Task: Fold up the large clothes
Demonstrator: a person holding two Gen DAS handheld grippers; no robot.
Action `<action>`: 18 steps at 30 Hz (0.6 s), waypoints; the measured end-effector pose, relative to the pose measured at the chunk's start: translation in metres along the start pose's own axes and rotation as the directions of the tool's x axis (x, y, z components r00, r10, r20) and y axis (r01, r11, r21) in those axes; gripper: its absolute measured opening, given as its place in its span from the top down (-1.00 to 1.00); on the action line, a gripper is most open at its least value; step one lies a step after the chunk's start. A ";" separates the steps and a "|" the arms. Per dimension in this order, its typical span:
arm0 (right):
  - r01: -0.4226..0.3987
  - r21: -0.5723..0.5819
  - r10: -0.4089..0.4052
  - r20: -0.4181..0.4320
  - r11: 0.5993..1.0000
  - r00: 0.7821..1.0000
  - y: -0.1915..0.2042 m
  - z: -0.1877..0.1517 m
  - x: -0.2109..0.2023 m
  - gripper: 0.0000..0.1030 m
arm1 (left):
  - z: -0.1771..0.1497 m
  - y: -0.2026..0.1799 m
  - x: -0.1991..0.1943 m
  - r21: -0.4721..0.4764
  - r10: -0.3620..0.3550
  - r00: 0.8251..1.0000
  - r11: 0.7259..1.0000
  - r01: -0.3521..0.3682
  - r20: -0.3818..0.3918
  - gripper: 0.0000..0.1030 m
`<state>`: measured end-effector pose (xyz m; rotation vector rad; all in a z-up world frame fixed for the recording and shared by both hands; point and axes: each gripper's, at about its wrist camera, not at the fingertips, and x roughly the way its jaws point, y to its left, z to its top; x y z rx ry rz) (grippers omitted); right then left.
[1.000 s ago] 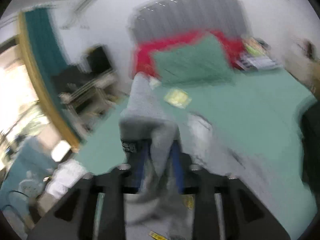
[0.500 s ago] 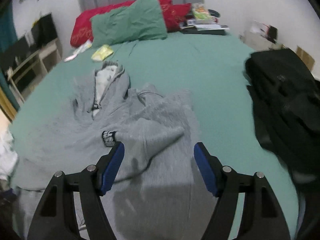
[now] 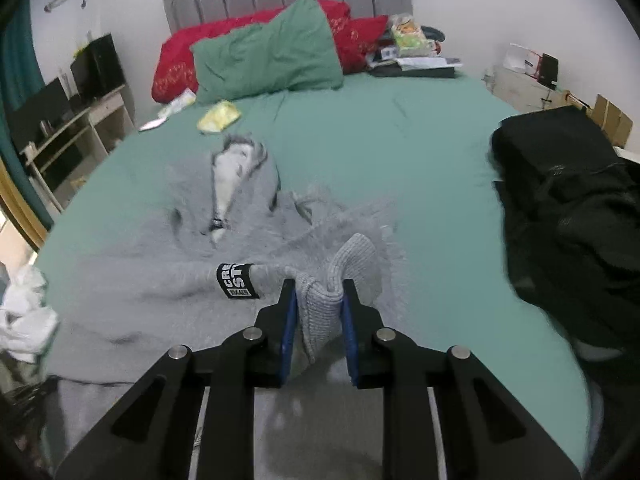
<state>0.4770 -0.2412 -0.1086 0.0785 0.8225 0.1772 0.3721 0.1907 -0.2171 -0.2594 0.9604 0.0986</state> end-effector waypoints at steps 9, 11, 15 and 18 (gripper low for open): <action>-0.014 0.057 0.024 -0.181 0.998 0.983 -0.003 0.026 -0.047 0.58 | 0.000 0.011 -0.006 -0.040 -0.016 1.000 0.999 0.015 -0.014 0.89; 0.016 0.054 -0.004 -0.209 0.998 0.978 -0.006 0.031 -0.020 0.57 | 0.000 0.007 -0.003 -0.036 -0.017 0.999 0.999 0.016 -0.038 0.88; 0.039 0.087 -0.011 -0.297 0.995 0.955 -0.023 0.027 0.072 0.45 | 0.002 0.002 -0.002 -0.041 -0.006 0.999 0.999 0.004 -0.054 0.80; 0.048 0.081 -0.028 -0.229 0.996 0.973 -0.030 0.024 0.105 0.05 | 0.008 0.002 -0.005 -0.076 -0.049 0.997 0.996 0.044 -0.056 0.62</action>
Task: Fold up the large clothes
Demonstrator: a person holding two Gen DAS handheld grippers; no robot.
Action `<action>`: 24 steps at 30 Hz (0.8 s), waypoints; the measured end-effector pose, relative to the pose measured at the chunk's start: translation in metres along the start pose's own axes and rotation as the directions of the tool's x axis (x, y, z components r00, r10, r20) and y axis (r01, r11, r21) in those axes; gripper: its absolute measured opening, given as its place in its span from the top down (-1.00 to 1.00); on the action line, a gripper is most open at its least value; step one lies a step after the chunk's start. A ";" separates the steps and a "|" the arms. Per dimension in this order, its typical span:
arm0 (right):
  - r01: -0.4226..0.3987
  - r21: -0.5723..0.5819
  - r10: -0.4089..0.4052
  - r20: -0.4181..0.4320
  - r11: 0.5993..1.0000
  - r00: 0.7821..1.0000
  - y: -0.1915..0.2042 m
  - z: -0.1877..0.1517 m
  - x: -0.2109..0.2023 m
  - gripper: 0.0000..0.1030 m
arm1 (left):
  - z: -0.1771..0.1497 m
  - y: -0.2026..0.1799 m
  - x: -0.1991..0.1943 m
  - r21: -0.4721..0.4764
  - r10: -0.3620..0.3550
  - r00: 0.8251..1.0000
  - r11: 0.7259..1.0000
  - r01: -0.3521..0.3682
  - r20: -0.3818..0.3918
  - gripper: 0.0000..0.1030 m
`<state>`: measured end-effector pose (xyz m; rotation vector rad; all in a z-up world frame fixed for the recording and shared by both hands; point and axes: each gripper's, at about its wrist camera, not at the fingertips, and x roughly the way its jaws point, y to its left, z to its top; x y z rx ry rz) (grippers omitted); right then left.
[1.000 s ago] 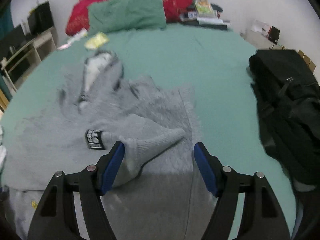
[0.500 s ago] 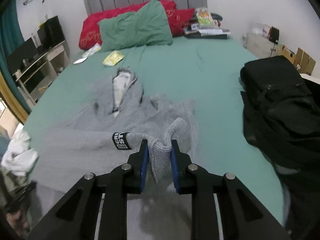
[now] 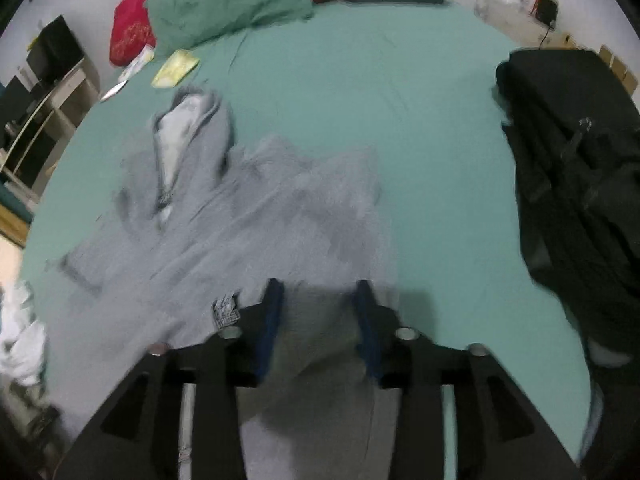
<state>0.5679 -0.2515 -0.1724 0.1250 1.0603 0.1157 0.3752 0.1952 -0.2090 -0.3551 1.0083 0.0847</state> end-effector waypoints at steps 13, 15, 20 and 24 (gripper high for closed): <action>-0.125 0.124 0.109 0.127 0.984 0.986 -0.047 -0.045 -0.030 -0.22 | 0.006 -0.018 -0.024 0.057 -0.064 0.993 0.997 0.058 0.098 0.36; -0.131 0.127 0.118 0.107 0.983 0.987 -0.039 -0.044 -0.019 -0.21 | 0.001 -0.018 -0.023 0.062 -0.066 0.994 0.996 0.061 0.088 0.36; -0.092 0.159 0.092 0.012 0.983 0.996 -0.029 -0.050 0.010 0.38 | -0.002 -0.025 -0.017 0.085 -0.065 0.996 0.995 0.059 0.068 0.36; -0.036 0.098 0.031 0.051 0.995 0.998 -0.028 -0.053 -0.016 0.81 | -0.003 -0.033 -0.015 0.099 -0.088 0.994 0.992 0.082 0.059 0.36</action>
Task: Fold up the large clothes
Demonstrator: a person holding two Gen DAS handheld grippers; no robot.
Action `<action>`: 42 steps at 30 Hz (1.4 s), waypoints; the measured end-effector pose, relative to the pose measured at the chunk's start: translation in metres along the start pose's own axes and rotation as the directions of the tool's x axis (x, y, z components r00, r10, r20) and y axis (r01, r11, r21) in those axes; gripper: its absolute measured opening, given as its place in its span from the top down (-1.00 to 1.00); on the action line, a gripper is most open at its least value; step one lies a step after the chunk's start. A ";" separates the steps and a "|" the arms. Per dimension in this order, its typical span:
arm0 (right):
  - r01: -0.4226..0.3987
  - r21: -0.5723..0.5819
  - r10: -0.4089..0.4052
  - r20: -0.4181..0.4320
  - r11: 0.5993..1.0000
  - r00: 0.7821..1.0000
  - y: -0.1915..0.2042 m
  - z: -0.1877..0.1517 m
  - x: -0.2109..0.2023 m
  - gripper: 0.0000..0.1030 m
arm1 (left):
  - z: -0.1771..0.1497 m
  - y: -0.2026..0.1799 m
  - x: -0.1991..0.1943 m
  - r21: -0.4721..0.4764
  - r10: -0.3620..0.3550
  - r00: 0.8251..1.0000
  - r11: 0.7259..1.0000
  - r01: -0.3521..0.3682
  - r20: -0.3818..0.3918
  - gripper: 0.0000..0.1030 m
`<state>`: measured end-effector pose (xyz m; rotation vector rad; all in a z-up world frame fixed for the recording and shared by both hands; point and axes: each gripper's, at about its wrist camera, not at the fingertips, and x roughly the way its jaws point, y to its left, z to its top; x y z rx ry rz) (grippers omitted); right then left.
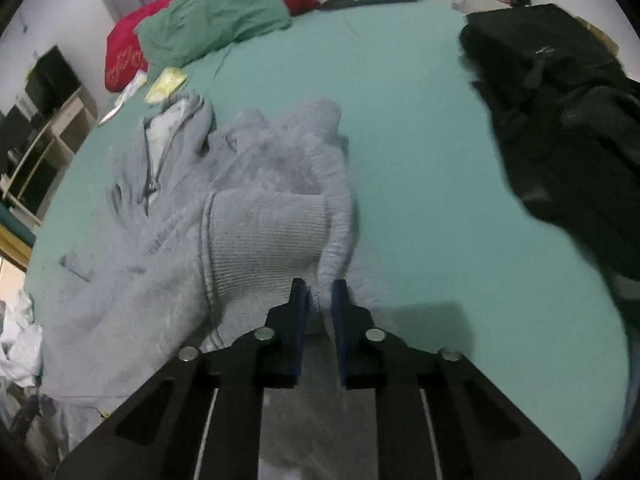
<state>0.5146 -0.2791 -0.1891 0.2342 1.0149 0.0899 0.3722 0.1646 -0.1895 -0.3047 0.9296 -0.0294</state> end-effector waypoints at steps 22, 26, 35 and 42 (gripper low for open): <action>-0.068 -0.065 0.069 0.011 0.996 0.998 0.018 -0.018 0.021 0.20 | 0.013 0.006 -0.019 -0.076 -0.024 0.992 0.997 0.034 0.126 0.09; 0.030 -0.098 -0.026 0.041 0.995 0.999 0.025 -0.024 0.013 0.85 | 0.012 0.006 -0.009 -0.081 -0.028 0.997 0.996 0.034 0.078 0.09; 0.147 -0.187 -0.161 -0.065 0.971 0.985 0.002 -0.035 -0.037 0.88 | 0.009 0.001 -0.009 -0.041 0.035 0.996 0.999 -0.031 0.085 0.09; 0.126 -0.144 -0.103 0.160 0.981 0.982 -0.016 0.018 -0.077 -0.37 | 0.021 0.030 -0.018 -0.138 0.085 0.985 0.988 -0.064 0.152 0.09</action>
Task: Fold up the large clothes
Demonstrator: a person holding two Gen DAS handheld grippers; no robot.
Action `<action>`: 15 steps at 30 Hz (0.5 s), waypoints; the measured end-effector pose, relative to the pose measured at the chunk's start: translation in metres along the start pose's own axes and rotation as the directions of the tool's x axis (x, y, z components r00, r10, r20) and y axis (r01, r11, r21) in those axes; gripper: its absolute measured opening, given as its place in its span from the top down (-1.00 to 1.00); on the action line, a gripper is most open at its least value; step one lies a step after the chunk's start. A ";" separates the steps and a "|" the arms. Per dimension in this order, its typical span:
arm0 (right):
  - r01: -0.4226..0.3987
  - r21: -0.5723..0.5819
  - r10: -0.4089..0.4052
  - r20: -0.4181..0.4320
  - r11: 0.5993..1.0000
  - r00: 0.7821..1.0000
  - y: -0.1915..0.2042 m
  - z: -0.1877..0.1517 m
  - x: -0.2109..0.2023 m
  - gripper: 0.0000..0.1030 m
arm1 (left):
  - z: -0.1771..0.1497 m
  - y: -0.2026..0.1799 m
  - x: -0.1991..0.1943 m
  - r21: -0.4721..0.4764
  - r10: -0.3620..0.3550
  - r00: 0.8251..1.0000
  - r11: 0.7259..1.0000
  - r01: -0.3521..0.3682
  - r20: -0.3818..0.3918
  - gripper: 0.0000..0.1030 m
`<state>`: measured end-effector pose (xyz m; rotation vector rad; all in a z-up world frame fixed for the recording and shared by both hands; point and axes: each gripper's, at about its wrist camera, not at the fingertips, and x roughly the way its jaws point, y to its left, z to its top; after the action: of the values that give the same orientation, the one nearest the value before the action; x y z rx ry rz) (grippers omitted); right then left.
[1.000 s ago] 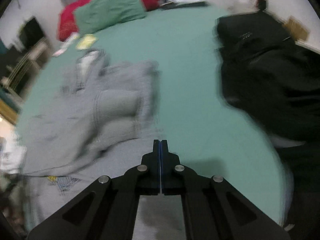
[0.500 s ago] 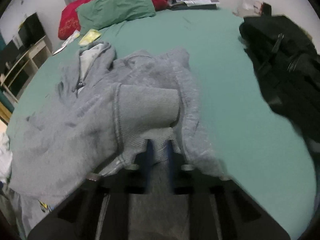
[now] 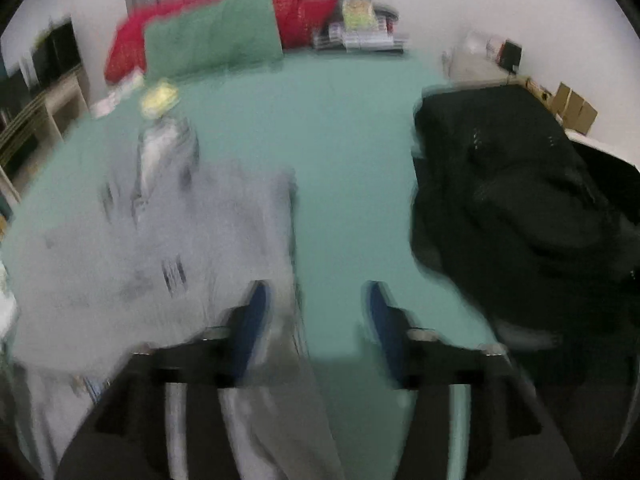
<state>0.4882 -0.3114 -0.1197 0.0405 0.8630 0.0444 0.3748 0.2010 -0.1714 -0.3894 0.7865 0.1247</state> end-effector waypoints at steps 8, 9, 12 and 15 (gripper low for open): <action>-0.159 -0.015 0.159 -0.015 0.987 0.987 0.070 0.092 0.114 -0.38 | 0.009 0.025 0.006 -0.067 0.068 0.997 0.996 -0.066 0.024 0.09; -0.187 0.001 0.187 -0.019 0.982 0.982 0.082 0.101 0.131 -0.38 | 0.010 0.027 0.008 -0.064 0.083 0.996 0.995 -0.080 0.036 0.09; -0.235 -0.003 0.235 -0.031 0.972 0.972 0.127 0.115 0.171 -0.38 | 0.008 0.029 0.014 -0.019 0.136 0.989 0.991 -0.135 0.056 0.09; -0.243 0.007 0.242 -0.072 0.970 0.968 0.154 0.123 0.210 -0.38 | 0.005 0.031 0.020 0.009 0.141 0.990 0.990 -0.142 0.020 0.09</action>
<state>0.7144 -0.1482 -0.1909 0.1431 0.9265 0.2780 0.3844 0.2311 -0.1922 -0.3218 0.7949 0.2567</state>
